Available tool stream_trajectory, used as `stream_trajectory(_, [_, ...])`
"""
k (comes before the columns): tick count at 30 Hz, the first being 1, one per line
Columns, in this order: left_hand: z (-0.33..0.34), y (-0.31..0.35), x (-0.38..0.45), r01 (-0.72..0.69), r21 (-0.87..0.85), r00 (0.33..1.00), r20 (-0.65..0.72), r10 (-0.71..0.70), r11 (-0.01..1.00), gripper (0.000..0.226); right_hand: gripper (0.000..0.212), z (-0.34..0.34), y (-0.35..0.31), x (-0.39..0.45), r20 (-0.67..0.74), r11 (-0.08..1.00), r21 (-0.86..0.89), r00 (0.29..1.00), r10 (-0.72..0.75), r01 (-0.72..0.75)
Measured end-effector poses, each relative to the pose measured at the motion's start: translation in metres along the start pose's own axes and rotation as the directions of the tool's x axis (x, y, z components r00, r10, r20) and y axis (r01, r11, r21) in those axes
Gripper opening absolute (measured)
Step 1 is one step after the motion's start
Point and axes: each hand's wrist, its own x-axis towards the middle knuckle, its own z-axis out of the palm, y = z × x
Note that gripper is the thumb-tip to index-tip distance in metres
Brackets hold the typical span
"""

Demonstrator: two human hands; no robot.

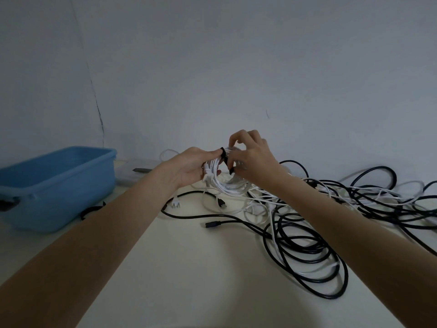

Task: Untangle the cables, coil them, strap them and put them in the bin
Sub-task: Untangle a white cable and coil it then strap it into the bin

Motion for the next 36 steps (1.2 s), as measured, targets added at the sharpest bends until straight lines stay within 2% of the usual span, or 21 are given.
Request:
stream_trajectory(3, [0.000, -0.002, 0.003, 0.014, 0.004, 1.000, 0.011, -0.014, 1.000, 0.018, 0.008, -0.001, -0.005, -0.003, -0.005, 0.967, -0.190, 0.985, -0.174, 0.169])
stream_trajectory(6, [0.000, -0.005, 0.005, 0.020, -0.005, 1.000, 0.006, -0.020, 1.000, 0.017, 0.022, 0.000, -0.004, -0.006, 0.026, 0.887, -0.357, 0.953, -0.303, 0.292])
stream_trajectory(12, [-0.002, -0.004, 0.010, 0.041, -0.022, 0.999, 0.009, -0.040, 0.999, 0.016, 0.025, -0.003, -0.012, -0.008, 0.048, 0.867, -0.401, 0.952, -0.303, 0.297])
stream_trajectory(15, [0.001, -0.006, 0.010, 0.031, -0.008, 1.000, -0.001, -0.031, 0.999, 0.015, 0.015, -0.002, -0.015, -0.005, 0.054, 0.896, -0.357, 0.963, -0.263, 0.265])
stream_trajectory(21, [0.007, -0.011, 0.010, -0.001, -0.014, 0.994, -0.113, 0.000, 1.000, 0.017, 0.005, 0.001, -0.015, 0.000, 0.012, 0.964, -0.174, 0.979, -0.204, 0.203])
stream_trajectory(24, [0.011, -0.010, 0.011, 0.007, 0.089, 0.988, -0.155, 0.007, 0.996, 0.016, 0.008, -0.003, -0.012, 0.000, -0.035, 0.987, -0.081, 0.990, -0.139, 0.136])
stream_trajectory(27, [0.017, -0.009, 0.009, 0.020, 0.170, 0.988, -0.152, 0.006, 0.985, 0.016, 0.002, -0.005, -0.010, -0.002, -0.052, 0.999, 0.034, 0.998, -0.041, 0.043])
stream_trajectory(32, [0.019, -0.010, 0.002, 0.050, 0.142, 0.996, -0.086, -0.038, 0.989, 0.019, 0.007, -0.007, -0.004, -0.002, -0.019, 0.978, 0.198, 0.997, 0.073, -0.068])
stream_trajectory(36, [0.019, -0.009, -0.001, 0.053, 0.113, 0.997, -0.053, -0.048, 0.992, 0.015, 0.002, -0.012, -0.004, 0.000, 0.057, 0.890, 0.384, 0.968, 0.243, -0.246])
